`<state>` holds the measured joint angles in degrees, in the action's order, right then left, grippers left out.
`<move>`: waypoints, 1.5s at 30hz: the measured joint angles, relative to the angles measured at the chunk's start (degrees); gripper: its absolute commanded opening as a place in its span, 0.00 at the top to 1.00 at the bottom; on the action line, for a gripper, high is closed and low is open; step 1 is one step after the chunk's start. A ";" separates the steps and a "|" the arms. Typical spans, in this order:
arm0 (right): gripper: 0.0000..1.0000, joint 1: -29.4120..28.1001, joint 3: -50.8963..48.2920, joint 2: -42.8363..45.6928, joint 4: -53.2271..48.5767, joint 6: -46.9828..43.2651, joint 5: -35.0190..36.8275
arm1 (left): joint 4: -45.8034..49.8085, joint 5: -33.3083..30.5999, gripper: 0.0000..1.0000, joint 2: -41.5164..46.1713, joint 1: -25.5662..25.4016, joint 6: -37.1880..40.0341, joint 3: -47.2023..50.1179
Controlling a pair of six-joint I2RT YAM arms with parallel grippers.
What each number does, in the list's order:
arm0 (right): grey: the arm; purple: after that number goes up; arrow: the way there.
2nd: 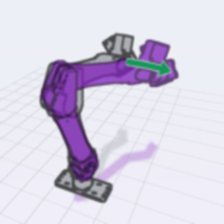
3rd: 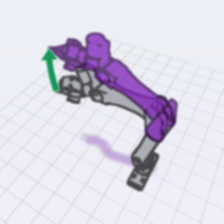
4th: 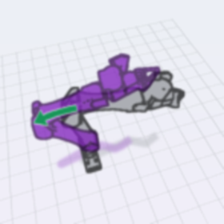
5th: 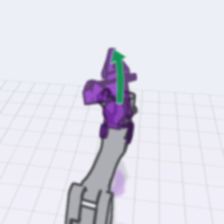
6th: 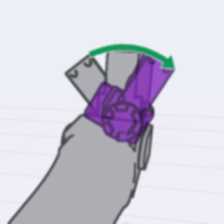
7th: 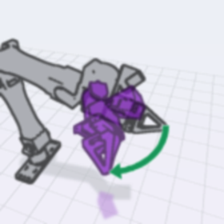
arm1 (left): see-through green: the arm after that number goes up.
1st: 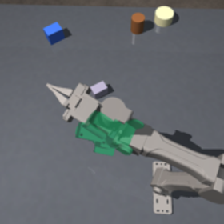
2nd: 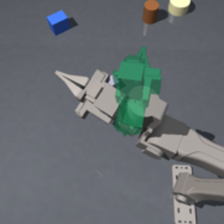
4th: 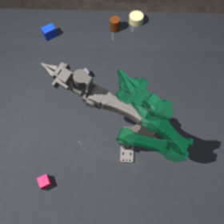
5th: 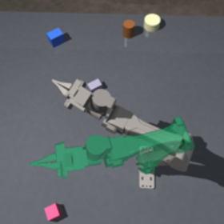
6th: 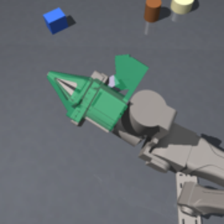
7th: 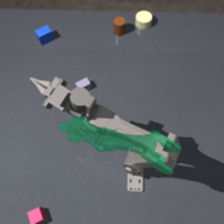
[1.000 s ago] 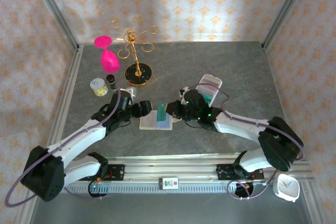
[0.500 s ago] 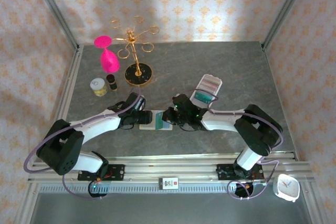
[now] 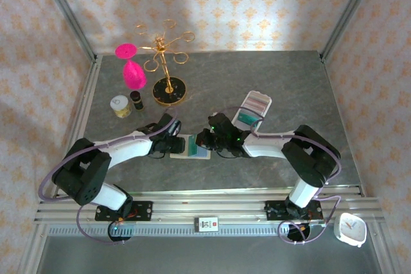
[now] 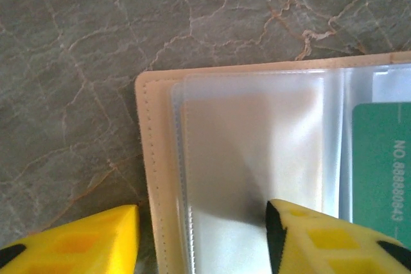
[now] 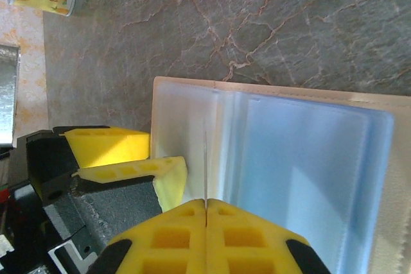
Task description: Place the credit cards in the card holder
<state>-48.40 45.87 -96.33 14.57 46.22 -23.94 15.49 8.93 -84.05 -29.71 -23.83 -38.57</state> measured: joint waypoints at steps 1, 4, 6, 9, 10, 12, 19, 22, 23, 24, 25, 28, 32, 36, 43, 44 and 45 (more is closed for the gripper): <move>1.00 0.00 0.00 0.00 0.00 0.00 0.22 | -0.04 0.04 0.55 0.00 -0.04 -0.02 0.00; 1.00 0.00 0.00 0.00 0.15 0.02 1.14 | -0.07 -0.02 0.60 0.04 -0.26 -0.04 0.00; 1.00 0.00 0.00 -0.02 0.92 0.07 1.68 | -0.07 -0.02 0.62 0.24 -0.24 -0.07 0.07; 1.00 0.00 -0.02 -0.04 2.73 0.48 1.95 | -0.33 0.11 0.65 0.90 -0.24 -0.24 0.63; 1.00 0.00 -0.04 -0.11 3.52 0.70 1.95 | -0.44 0.24 0.65 1.20 -0.24 -0.26 0.87; 1.00 0.00 -0.17 -0.26 5.07 1.18 1.97 | -0.70 0.72 0.65 1.57 -0.24 -0.28 1.31; 1.00 0.00 -1.88 -0.48 7.96 2.34 3.26 | -1.33 1.36 0.65 1.99 -0.26 -0.28 1.99; 1.00 0.00 -2.84 -1.05 9.09 3.19 3.74 | -1.55 1.53 0.65 2.34 -0.26 -0.28 2.32; 1.00 0.00 -3.23 -1.25 9.60 3.41 3.96 | -1.55 1.57 0.65 2.47 -0.26 -0.28 2.43; 1.00 0.00 -3.58 -1.44 10.14 3.65 4.13 | -1.57 1.66 0.65 2.56 -0.26 -0.28 2.51; 1.00 0.00 -4.02 -1.70 10.80 4.02 4.39 | -1.60 1.81 0.65 2.62 -0.26 -0.28 2.62; 1.00 0.00 -5.18 -2.40 12.55 4.87 4.70 | -1.60 2.40 0.65 2.71 -0.26 -0.28 2.73; 1.00 0.00 -5.73 -4.04 14.99 5.92 4.42 | -1.70 2.62 0.64 2.71 -0.24 -0.28 2.80; 1.00 -0.15 -6.08 -4.72 16.17 6.58 3.69 | -2.29 2.67 0.64 2.71 -0.24 -0.37 3.13; 1.00 -1.42 -7.06 -4.72 16.55 6.71 3.37 | -3.54 2.86 0.61 2.73 -0.24 -2.03 3.82; 1.00 -1.44 -7.23 -4.72 16.55 6.71 3.28 | -3.80 2.89 0.61 2.84 -0.17 -2.27 4.00; 1.00 -1.44 -7.43 -4.72 16.52 6.71 3.06 | -4.22 3.13 0.60 2.99 -0.11 -2.69 4.28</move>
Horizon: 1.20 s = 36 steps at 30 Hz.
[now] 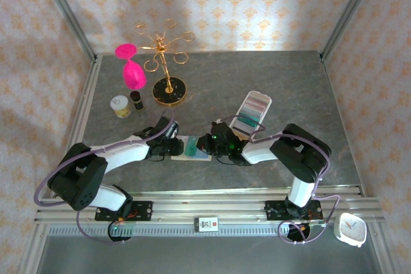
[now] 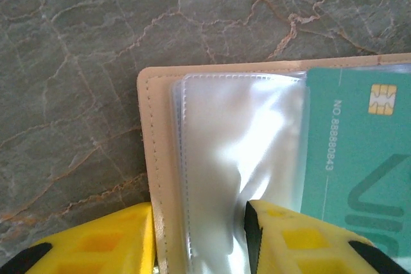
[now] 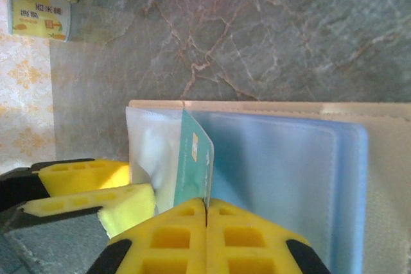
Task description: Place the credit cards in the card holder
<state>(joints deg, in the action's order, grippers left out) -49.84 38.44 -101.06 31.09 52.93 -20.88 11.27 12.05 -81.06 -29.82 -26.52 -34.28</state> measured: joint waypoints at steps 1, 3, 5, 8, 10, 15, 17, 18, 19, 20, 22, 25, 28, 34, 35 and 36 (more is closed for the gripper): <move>1.00 0.00 -0.11 0.00 -0.07 -0.02 -0.15 | -0.44 0.26 0.59 0.11 0.24 -0.35 0.31; 1.00 0.00 -0.22 0.00 -0.20 -0.07 -0.46 | -1.36 1.09 0.59 0.37 0.70 -0.94 0.90; 1.00 0.00 -0.22 0.00 -0.28 -0.24 -0.76 | -2.38 1.84 0.57 0.81 1.20 -1.77 1.60; 1.00 -0.02 -0.20 0.00 -0.37 -0.42 -1.55 | -4.13 3.19 0.54 1.25 2.01 -3.08 2.54; 1.00 -0.04 -0.07 -0.28 -0.46 -0.66 -2.38 | -4.96 4.15 0.53 1.53 2.51 -3.96 2.97; 1.00 -0.04 0.79 -1.62 -0.55 -1.11 -3.37 | -6.88 5.14 0.55 2.19 3.37 -5.27 4.28; 1.00 -0.04 0.81 -1.73 -0.13 -1.09 -3.56 | -7.78 5.18 0.57 2.54 3.50 -6.05 4.94; 1.00 -0.04 0.81 -1.81 0.28 -1.05 -3.63 | -8.15 5.31 0.58 2.67 3.72 -6.47 5.25; 1.00 -0.04 0.81 -1.92 0.79 -1.03 -3.80 | -8.57 5.33 0.59 2.71 3.87 -6.69 5.53; 1.00 -0.04 0.81 -2.10 1.44 -1.01 -4.02 | -8.79 5.38 0.59 2.71 3.98 -6.91 5.66; 1.00 -0.04 0.81 -2.78 2.99 -0.79 -4.55 | -9.33 5.51 0.60 2.73 4.11 -7.23 6.01; 1.00 -0.04 1.07 -3.96 4.35 -0.44 -5.27 | -10.10 5.53 0.60 3.06 4.13 -7.78 6.56; 1.00 -0.04 2.12 -4.59 4.52 -0.44 -5.99 | -10.64 5.55 0.60 3.39 4.13 -8.11 7.02; 0.94 -0.26 5.49 -6.25 2.49 -0.68 -7.10 | -11.52 5.75 0.60 3.48 4.15 -8.31 7.45; 0.92 -0.26 6.01 -6.38 1.57 -0.92 -7.17 | -11.61 5.81 0.60 3.48 4.28 -8.41 7.52; 0.90 -0.26 6.62 -6.38 0.22 -1.11 -7.15 | -11.74 6.01 0.60 3.48 4.39 -8.61 7.56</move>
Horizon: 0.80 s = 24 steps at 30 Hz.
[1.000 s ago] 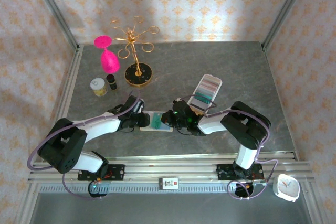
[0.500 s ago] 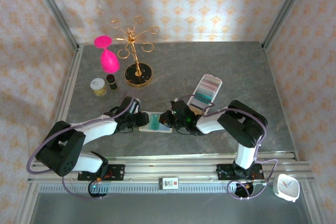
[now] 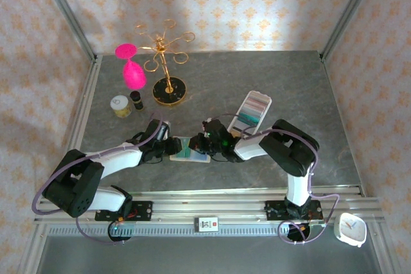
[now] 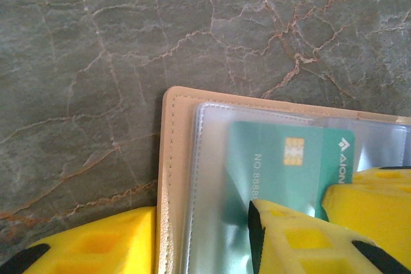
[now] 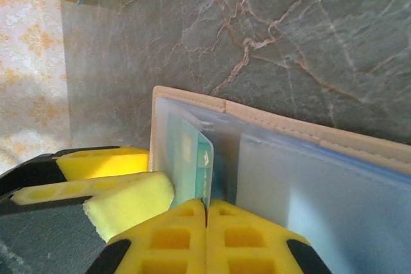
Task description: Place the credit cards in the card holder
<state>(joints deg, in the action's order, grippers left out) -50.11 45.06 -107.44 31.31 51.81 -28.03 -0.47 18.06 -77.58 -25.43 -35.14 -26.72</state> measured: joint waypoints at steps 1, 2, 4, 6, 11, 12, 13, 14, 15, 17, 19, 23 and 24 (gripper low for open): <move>0.87 0.00 0.57 0.04 -1.18 -0.50 0.20 | -0.20 0.02 0.60 0.00 0.02 -0.02 0.13; 0.83 -0.02 1.01 0.13 -2.60 -1.01 0.68 | -0.31 0.02 0.60 0.15 0.02 -0.13 0.24; 0.74 -0.17 1.57 1.03 -5.22 -1.95 1.77 | -0.63 0.13 0.60 0.37 0.02 -0.48 0.57; 0.74 -0.46 1.95 2.80 -8.52 -2.99 3.28 | -1.07 0.17 0.60 0.66 0.04 -0.83 0.94; 0.94 -0.48 2.49 4.31 -14.53 -5.01 4.85 | -2.03 0.39 0.60 1.05 0.04 -1.09 1.66; 0.99 -0.48 2.60 4.28 -15.47 -5.14 5.05 | -2.21 0.42 0.60 1.07 0.07 -1.09 1.73; 1.00 -0.48 2.80 4.15 -16.22 -5.09 5.14 | -2.27 0.50 0.60 1.07 0.07 -1.09 1.73; 1.00 -0.48 3.13 3.85 -16.85 -5.46 5.14 | -2.36 0.59 0.60 1.07 0.09 -1.09 1.77; 1.00 -0.48 3.56 3.43 -17.25 -5.68 5.07 | -2.43 0.63 0.60 1.07 0.09 -1.11 1.81; 1.00 -0.50 4.87 2.62 -17.84 -5.86 5.07 | -2.58 0.70 0.59 0.96 0.11 -1.11 1.81; 1.00 -0.66 6.36 1.53 -18.38 -6.05 4.90 | -2.78 0.98 0.58 0.72 0.22 -1.14 1.81; 1.00 -1.09 9.07 -0.61 -19.12 -6.56 4.33 | -3.02 1.49 0.57 0.59 0.46 -1.55 1.84; 1.00 -1.22 9.68 -1.03 -19.41 -6.71 4.20 | -3.15 1.49 0.57 0.59 0.46 -1.57 1.95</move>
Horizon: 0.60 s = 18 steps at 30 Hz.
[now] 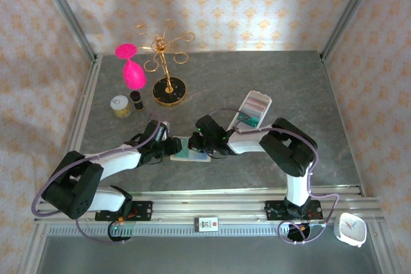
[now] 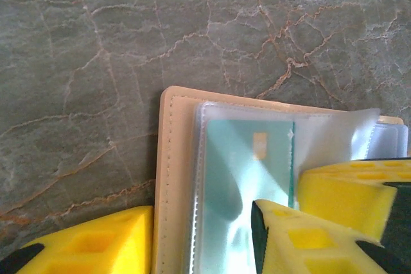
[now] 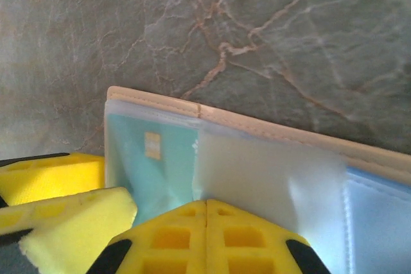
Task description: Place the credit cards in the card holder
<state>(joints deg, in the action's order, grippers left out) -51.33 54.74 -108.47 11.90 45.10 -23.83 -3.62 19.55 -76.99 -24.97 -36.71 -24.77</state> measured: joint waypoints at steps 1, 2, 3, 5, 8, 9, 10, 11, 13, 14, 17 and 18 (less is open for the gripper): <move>1.00 -0.04 0.50 -0.26 -0.26 -0.20 -0.09 | -0.20 0.00 0.58 0.02 0.00 -0.17 0.15; 1.00 -0.07 0.81 -0.42 -0.42 -0.26 -0.13 | -0.33 -0.02 0.58 0.02 0.02 -0.37 0.24; 1.00 -0.07 0.90 -0.46 -0.50 -0.39 -0.15 | -0.44 -0.04 0.59 0.02 0.02 -0.46 0.33; 1.00 -0.09 1.05 -0.46 -0.81 -0.63 -0.13 | -0.57 -0.09 0.62 -0.02 0.02 -0.68 0.52; 0.99 -0.17 1.14 -0.09 -1.70 -1.14 0.52 | -0.52 -0.48 0.67 -0.33 0.26 -0.85 0.52; 0.98 -0.28 1.14 0.37 -2.45 -1.29 1.18 | -0.50 -0.52 0.68 -0.50 0.31 -0.83 0.50; 0.97 -0.28 1.14 0.94 -3.37 -1.31 1.79 | -0.46 -0.59 0.70 -0.52 0.33 -0.85 0.50; 0.96 -0.37 1.09 1.68 -4.26 -1.31 2.47 | -0.35 -0.74 0.71 -0.55 0.35 -0.83 0.50; 0.91 -0.39 0.72 3.65 -5.57 -1.25 3.87 | -0.15 -0.98 0.72 -0.61 0.35 -0.81 0.44; 0.91 -0.39 0.31 4.98 -6.25 -1.20 4.79 | -0.04 -1.09 0.72 -0.63 0.35 -0.81 0.39; 0.87 -0.39 -1.40 9.03 -7.65 -0.63 7.19 | 0.09 -1.18 0.72 -0.63 0.35 -0.79 0.37; 0.87 -0.39 -2.01 10.03 -7.93 -0.31 7.89 | 0.09 -1.25 0.72 -0.63 0.35 -0.79 0.37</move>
<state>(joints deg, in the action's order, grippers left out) -51.72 52.73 -98.43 3.97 44.80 -15.94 -3.53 18.31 -77.62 -24.62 -37.50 -24.40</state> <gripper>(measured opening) 0.116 0.281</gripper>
